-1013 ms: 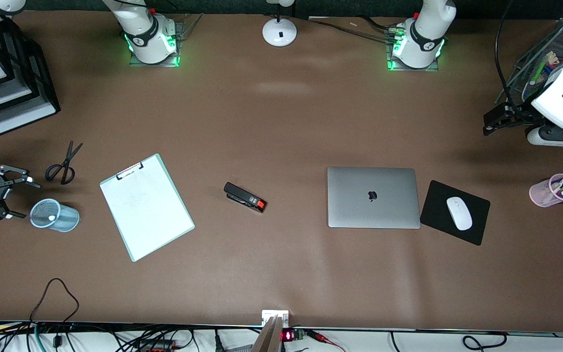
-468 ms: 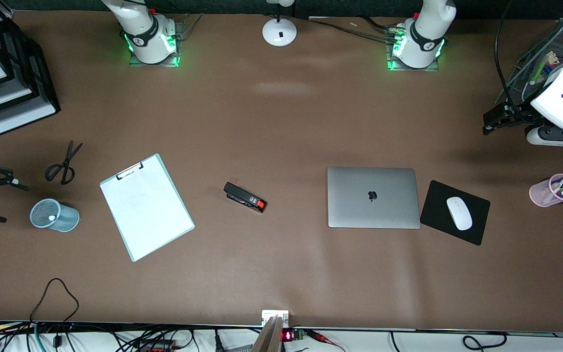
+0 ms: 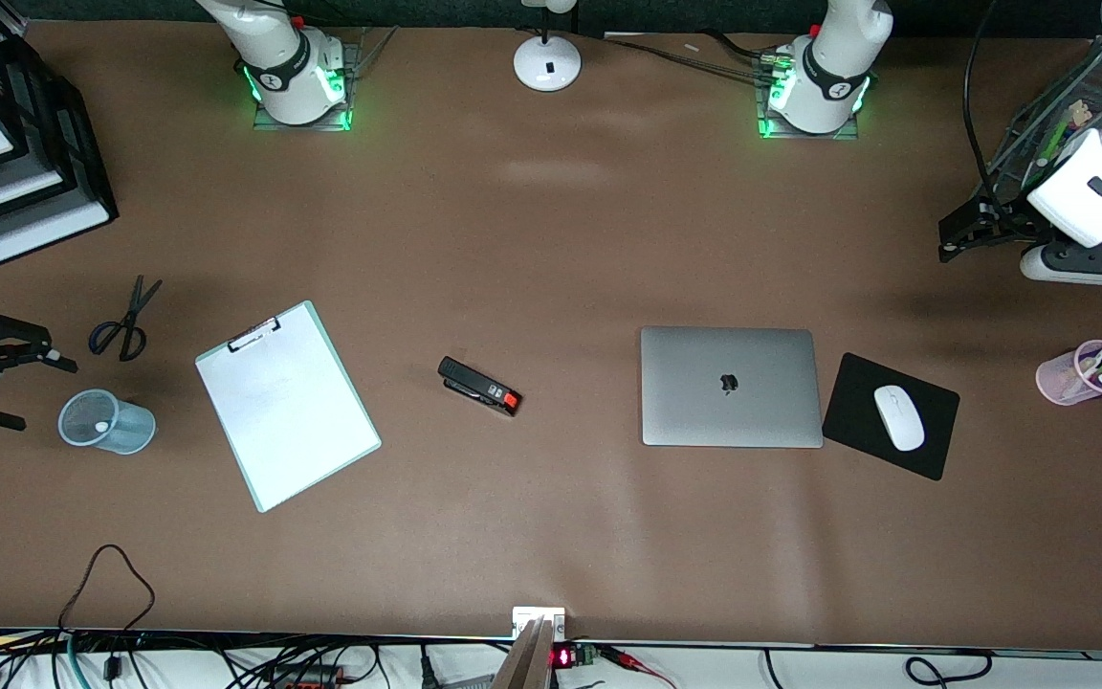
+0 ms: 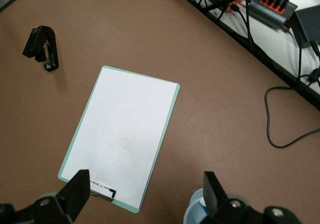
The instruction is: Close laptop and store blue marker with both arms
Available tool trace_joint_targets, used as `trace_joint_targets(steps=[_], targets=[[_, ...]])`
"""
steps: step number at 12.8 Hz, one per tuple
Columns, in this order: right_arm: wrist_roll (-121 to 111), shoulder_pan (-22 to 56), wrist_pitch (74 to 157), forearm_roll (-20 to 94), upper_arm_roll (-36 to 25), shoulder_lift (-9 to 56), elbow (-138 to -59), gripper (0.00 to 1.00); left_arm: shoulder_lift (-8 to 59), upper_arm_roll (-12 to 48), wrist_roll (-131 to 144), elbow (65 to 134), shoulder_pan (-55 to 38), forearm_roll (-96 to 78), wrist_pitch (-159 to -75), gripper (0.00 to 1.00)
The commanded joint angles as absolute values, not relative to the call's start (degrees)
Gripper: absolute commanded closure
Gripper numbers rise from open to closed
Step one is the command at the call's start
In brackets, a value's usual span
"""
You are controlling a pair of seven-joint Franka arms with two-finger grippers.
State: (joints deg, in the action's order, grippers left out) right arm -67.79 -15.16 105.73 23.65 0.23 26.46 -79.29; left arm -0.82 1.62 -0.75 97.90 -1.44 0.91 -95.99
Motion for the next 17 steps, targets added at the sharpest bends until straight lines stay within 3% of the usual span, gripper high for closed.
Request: trace_joint_targets(steps=[1, 9, 17], targets=[[-60.6, -13.2, 105.3, 20.1, 0.0, 23.5, -81.0, 0.0, -0.2, 2.5, -1.5, 96.1, -1.6, 2.4, -94.6, 0.0], [-26.0, -3.8, 94.1, 9.5, 0.0, 17.0, -81.5, 0.0, -0.2, 2.5, -1.6, 96.1, -1.6, 2.5, -93.9, 0.0], [-7.5, 0.5, 89.1, 2.3, 0.1, 3.7, -91.1, 0.0, -0.2, 2.5, -1.8, 96.1, -1.4, 2.5, -93.4, 0.0]])
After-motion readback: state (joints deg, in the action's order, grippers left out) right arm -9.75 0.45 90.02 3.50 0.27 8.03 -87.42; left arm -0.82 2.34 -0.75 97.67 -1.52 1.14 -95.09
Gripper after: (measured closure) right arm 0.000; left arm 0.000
